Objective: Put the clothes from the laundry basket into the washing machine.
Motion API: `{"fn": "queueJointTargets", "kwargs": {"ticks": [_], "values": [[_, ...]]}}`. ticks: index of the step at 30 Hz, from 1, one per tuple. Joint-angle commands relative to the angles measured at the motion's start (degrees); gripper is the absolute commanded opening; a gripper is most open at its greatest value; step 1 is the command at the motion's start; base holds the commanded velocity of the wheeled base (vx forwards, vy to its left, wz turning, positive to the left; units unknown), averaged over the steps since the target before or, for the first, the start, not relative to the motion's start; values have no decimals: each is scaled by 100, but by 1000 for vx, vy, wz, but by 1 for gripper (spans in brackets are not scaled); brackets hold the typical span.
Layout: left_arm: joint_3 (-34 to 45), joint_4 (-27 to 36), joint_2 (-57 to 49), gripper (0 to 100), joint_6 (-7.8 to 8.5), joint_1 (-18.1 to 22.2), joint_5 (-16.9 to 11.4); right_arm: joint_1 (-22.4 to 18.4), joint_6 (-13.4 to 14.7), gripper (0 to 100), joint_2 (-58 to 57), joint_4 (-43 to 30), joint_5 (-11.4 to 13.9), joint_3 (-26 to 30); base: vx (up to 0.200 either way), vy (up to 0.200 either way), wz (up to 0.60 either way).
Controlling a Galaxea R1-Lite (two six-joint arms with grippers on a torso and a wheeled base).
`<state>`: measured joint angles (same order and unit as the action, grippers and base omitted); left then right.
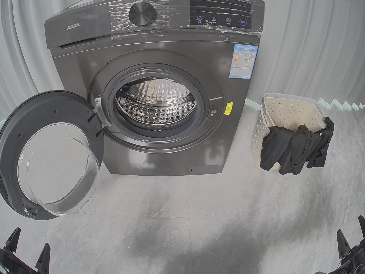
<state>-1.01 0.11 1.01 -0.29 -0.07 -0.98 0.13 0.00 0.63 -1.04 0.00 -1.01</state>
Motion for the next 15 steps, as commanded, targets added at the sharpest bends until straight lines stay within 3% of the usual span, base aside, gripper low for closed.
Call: {"fn": "queueJointTargets", "kwargs": {"ticks": [1, 10, 15], "values": [[92, -2, -92, 100, 12, -1, 10, 4, 0, 100, -63, -2, 0, 66, 0, -200, 0], [92, -2, -92, 100, 3, -1, 10, 4, 0, 100, -63, -2, 0, 66, 0, 0, 0], [92, -2, -92, 100, -6, -1, 10, 4, -18, 100, -63, -2, 18, 66, 200, 0, 0]]}}
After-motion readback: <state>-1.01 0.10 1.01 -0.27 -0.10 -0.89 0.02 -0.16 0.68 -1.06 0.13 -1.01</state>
